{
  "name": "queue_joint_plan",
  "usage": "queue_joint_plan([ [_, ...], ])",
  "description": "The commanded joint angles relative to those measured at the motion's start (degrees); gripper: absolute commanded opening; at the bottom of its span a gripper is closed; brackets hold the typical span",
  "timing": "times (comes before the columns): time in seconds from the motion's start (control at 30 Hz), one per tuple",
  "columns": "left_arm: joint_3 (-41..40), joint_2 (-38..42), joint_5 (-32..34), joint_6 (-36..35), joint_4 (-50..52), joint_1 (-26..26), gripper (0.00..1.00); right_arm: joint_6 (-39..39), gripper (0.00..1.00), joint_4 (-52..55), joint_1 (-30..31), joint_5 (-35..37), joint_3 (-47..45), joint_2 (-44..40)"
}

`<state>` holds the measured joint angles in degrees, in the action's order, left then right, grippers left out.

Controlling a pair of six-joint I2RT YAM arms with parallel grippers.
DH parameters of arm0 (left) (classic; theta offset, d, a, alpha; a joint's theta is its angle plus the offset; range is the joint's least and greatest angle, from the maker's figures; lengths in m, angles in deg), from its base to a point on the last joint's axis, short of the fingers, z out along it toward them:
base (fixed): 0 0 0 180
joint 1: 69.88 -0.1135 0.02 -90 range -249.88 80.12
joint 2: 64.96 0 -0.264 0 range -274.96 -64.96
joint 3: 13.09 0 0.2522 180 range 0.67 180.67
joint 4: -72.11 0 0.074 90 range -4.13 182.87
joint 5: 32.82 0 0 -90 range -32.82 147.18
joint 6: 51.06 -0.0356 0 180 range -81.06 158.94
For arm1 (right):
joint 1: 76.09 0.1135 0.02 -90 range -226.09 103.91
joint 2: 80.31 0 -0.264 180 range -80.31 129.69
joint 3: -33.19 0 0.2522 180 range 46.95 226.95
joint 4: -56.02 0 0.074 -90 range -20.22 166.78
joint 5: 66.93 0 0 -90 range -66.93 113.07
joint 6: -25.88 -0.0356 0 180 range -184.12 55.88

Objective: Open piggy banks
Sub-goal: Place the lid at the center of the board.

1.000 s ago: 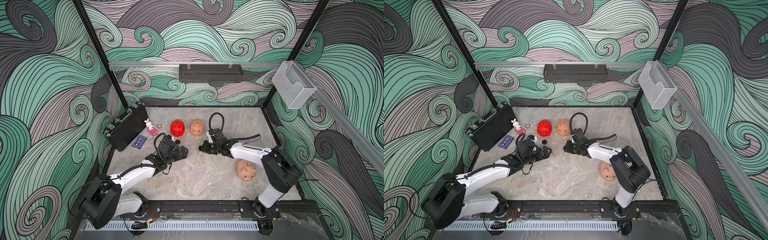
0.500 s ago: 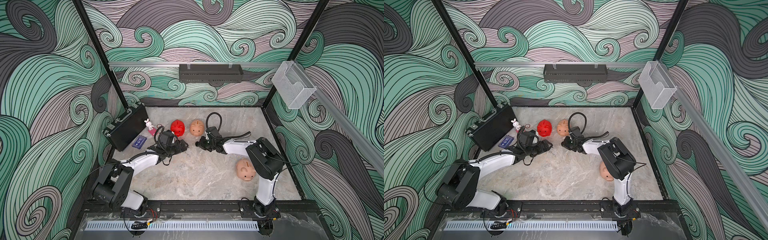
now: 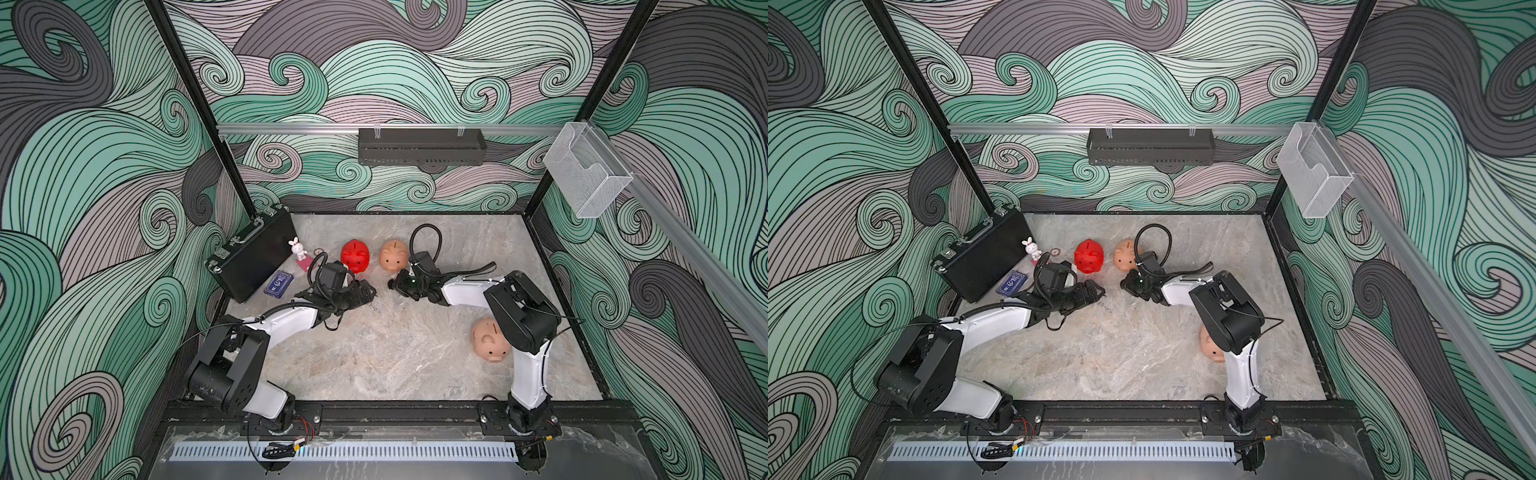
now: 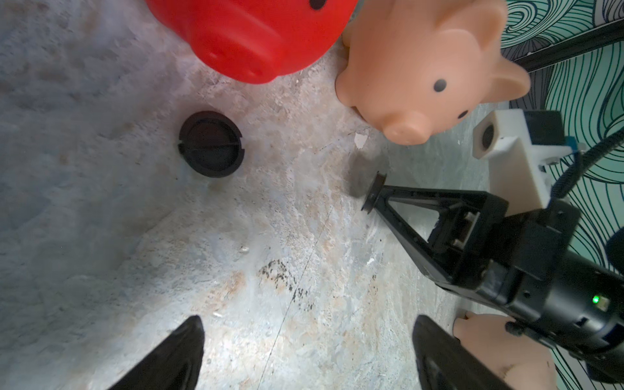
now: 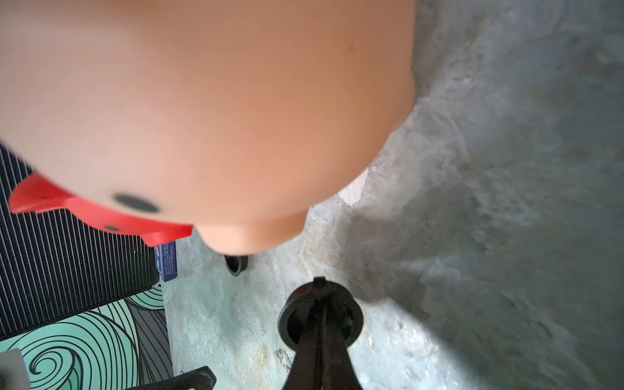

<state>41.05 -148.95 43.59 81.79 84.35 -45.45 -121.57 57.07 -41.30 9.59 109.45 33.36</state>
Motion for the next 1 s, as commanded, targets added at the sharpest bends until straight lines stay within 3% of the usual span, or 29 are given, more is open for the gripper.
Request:
queue_joint_plan([
  [0.0,2.1,-1.2,-0.7,-0.7,0.5,-0.5,0.95,-0.4,0.0,-0.1,-0.5,1.5,1.5,1.3],
  [0.57,2.7,-1.6,-0.8,-0.8,1.1,-0.5,0.95,-0.6,0.0,0.8,-0.6,1.2,4.0,3.7],
  [0.97,3.0,-1.7,-1.0,-1.0,1.5,-0.5,0.95,-0.6,0.07,1.6,-0.6,1.3,4.7,4.5],
])
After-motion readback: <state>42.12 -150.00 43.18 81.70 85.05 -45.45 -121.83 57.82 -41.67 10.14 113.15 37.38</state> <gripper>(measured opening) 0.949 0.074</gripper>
